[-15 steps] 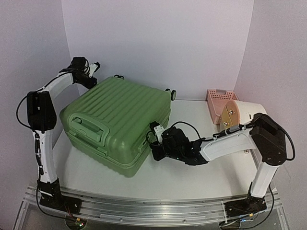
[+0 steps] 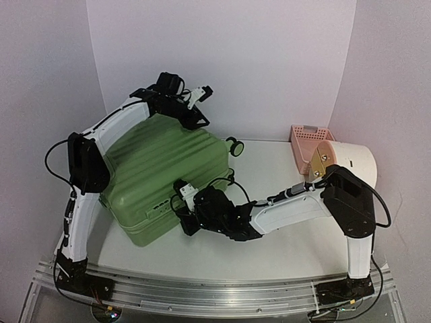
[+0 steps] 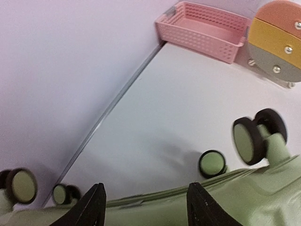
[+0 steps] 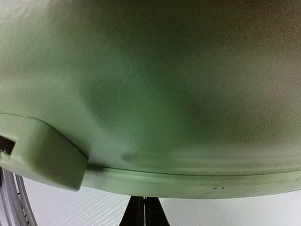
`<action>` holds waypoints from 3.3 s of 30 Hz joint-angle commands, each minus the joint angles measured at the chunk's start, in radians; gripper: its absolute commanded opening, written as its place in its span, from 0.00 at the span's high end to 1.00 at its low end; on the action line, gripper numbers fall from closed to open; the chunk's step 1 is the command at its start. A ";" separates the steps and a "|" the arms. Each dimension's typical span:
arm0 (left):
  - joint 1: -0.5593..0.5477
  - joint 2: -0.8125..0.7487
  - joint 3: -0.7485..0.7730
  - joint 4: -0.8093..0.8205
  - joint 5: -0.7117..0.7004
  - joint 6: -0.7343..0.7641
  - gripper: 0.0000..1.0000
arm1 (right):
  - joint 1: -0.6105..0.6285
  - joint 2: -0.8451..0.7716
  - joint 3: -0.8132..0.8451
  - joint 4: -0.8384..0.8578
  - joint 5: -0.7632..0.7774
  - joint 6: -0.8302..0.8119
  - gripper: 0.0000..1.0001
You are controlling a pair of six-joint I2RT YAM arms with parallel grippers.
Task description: Open, take out, and arrange the luggage
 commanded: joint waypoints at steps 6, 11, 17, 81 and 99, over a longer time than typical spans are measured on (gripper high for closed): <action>0.224 -0.359 -0.104 -0.236 -0.219 -0.063 0.43 | -0.029 -0.006 0.038 0.102 0.067 -0.017 1.00; 0.421 -0.576 -0.350 -0.342 -0.279 -0.119 0.42 | -0.029 0.011 0.058 0.078 0.053 -0.032 1.00; 0.722 -0.717 -0.609 -0.395 -0.225 -0.272 0.40 | -0.029 0.029 0.081 0.068 0.024 -0.053 1.00; 0.412 -0.450 -0.646 -0.126 -0.230 -0.432 0.49 | -0.064 0.266 0.433 -0.052 0.068 0.100 1.00; 0.386 -0.392 -0.731 -0.106 -0.288 -0.401 1.00 | -0.080 0.129 0.269 -0.140 0.291 0.131 1.00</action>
